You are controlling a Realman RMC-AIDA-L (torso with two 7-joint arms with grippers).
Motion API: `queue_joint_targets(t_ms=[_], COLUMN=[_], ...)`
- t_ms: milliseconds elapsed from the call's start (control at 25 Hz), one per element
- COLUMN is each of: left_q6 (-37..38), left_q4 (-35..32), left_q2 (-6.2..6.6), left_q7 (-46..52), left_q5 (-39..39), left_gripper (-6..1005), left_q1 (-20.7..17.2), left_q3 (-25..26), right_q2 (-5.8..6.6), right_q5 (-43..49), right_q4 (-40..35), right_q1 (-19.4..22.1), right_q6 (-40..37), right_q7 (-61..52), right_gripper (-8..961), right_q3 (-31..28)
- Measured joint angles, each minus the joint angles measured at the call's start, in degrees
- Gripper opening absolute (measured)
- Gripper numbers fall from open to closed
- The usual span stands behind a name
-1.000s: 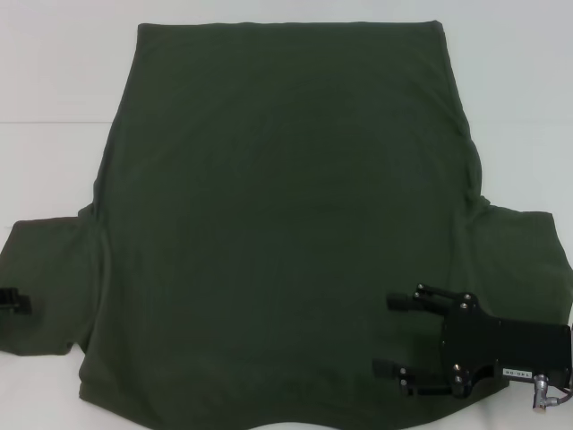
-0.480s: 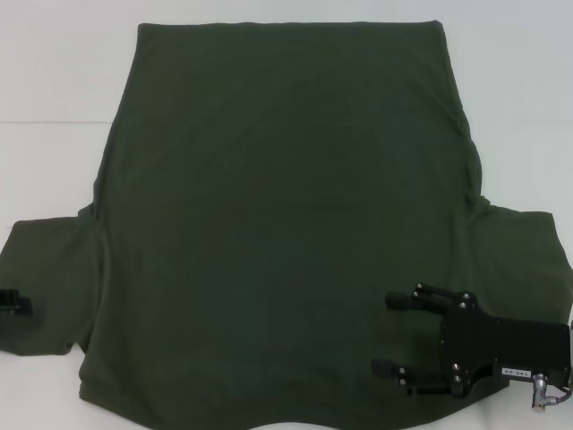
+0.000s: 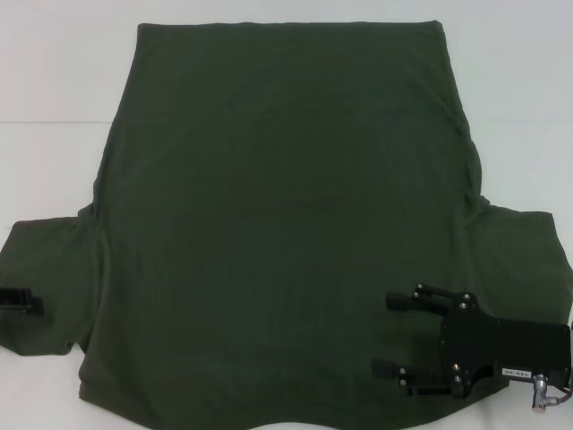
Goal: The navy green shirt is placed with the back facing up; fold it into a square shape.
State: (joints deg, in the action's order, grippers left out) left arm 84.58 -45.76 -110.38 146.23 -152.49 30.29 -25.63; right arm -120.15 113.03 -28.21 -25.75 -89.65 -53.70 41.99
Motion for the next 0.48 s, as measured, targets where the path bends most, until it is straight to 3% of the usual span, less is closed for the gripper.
queue_joint_targets(t_ms=[480], left_q6=[-0.1], left_q4=[-0.9], left_q2=[-0.22], left_q7=[-0.6], left_q5=[0.0], left_gripper=[876], left_q1=[0.4], left_q3=[-1.1], right_q2=[0.0], right_q5=[0.0], right_q4=[0.0], right_q1=[-0.3], right_q6=[-0.2], right_q7=[0.0], right_gripper=[912], right_q3=[-0.2])
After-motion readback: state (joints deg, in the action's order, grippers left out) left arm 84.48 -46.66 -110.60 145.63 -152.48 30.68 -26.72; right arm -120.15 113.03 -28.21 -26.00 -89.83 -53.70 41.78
